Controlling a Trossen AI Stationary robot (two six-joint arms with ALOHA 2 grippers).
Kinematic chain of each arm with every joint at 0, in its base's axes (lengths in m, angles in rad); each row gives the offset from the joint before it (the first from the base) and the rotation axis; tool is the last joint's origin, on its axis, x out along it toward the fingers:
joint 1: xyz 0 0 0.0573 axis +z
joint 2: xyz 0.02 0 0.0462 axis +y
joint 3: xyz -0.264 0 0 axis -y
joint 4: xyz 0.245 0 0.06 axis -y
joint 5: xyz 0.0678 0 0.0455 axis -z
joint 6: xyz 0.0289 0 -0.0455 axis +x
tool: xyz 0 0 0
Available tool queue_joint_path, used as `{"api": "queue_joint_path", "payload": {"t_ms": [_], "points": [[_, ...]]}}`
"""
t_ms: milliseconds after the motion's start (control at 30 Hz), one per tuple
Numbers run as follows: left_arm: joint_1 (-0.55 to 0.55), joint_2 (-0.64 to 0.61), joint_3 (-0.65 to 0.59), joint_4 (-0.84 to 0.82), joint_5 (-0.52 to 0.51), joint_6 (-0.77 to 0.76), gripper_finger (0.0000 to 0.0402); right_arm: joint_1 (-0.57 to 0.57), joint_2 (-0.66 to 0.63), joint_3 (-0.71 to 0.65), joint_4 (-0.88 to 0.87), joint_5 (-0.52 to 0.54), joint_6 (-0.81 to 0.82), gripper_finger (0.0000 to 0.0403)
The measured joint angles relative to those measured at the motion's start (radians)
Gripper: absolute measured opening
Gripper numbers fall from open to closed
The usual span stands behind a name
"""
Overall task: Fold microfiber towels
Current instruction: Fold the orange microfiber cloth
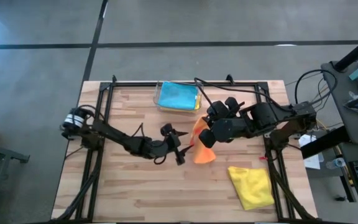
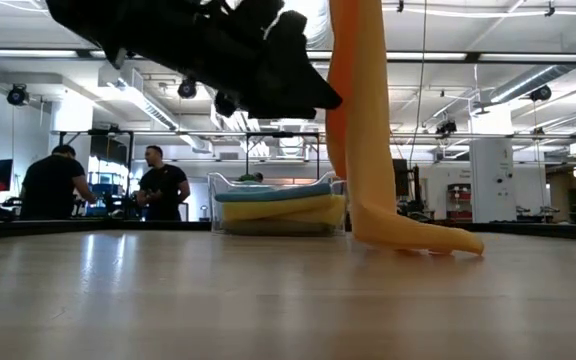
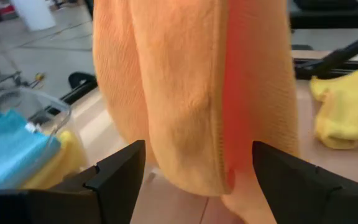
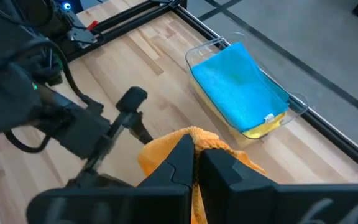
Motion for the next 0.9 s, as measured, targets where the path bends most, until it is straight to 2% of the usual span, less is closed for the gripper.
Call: {"api": "queue_joint_path", "payload": {"t_ms": [300,567,733,900], "points": [[0.048,0.097,0.036,-0.004,-0.016,-0.088,0.0279,0.001,0.0,0.001,0.008,-0.007,0.004,0.0008],[0.065,0.099,0.036,0.049,-0.045,-0.088,0.0225,0.001,0.0,0.001,0.007,-0.019,0.004,0.0008],[0.069,0.098,0.036,-0.004,-0.046,-0.055,0.016,0.001,0.0,0.001,0.007,-0.019,0.004,0.0008],[0.071,0.093,0.036,-0.101,-0.047,-0.01,0.0031,0.001,0.0,0.001,0.006,-0.021,0.0,0.0008]]}}
